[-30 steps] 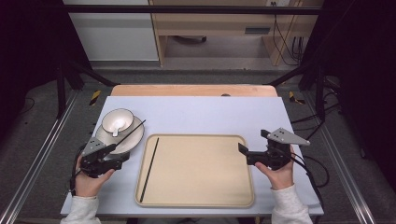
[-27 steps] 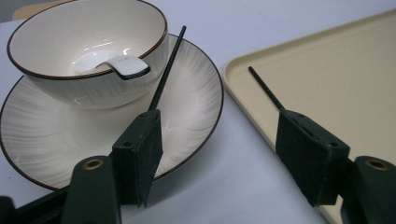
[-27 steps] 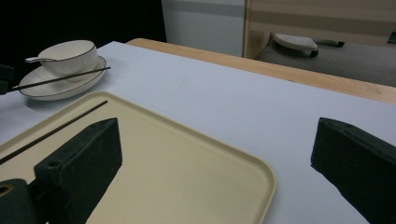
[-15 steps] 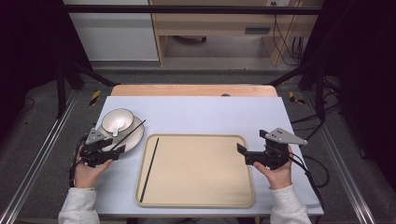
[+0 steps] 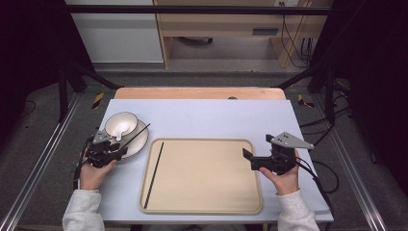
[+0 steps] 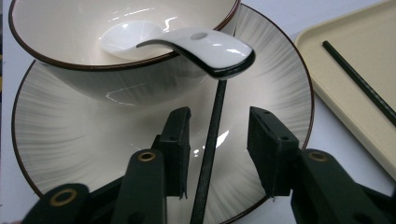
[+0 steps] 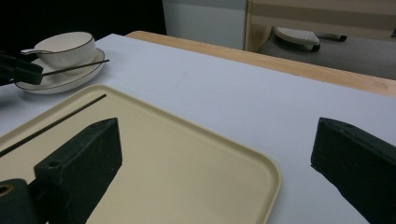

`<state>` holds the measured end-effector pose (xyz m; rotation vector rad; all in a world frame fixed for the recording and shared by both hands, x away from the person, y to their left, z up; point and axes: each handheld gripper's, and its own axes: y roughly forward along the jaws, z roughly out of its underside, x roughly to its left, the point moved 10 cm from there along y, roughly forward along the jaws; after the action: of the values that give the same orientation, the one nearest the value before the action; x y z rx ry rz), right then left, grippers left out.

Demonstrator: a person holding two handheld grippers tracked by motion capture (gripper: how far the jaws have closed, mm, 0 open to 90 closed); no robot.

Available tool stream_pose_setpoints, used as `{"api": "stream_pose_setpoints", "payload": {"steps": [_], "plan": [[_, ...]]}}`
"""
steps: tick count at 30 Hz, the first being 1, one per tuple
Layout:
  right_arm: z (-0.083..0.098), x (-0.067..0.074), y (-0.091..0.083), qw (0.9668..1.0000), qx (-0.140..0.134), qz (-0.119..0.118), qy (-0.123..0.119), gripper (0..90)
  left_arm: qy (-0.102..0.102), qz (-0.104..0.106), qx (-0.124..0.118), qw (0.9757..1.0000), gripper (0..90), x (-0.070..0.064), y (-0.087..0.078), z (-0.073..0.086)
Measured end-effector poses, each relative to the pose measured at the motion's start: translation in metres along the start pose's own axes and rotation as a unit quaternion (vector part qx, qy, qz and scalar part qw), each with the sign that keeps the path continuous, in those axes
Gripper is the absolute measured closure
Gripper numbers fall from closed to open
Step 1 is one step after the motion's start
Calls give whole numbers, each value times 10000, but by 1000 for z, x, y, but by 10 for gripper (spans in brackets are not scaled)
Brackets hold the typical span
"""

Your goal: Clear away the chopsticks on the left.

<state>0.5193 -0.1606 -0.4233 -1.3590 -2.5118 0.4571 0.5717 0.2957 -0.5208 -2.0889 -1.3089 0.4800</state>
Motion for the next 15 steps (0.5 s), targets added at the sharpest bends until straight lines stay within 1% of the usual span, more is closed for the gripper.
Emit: {"api": "stream_pose_setpoints", "payload": {"steps": [2,7,12,14,15], "plan": [[0,0,1,10000,-1,4,-1,22,55,-35,44,10000,634,1,2,1],[1,0,1,10000,6,5,-5,22,55,-40,65,10000,712,1,2,2],[1,1,2,10000,24,-1,28,22,76,7,123,9999,796,-2,2,3],[2,1,2,10000,26,-13,-21,22,110,11,146,9998,810,-3,2,3],[2,1,2,10000,33,-9,-9,22,132,16,134,9998,821,-4,2,3]]}}
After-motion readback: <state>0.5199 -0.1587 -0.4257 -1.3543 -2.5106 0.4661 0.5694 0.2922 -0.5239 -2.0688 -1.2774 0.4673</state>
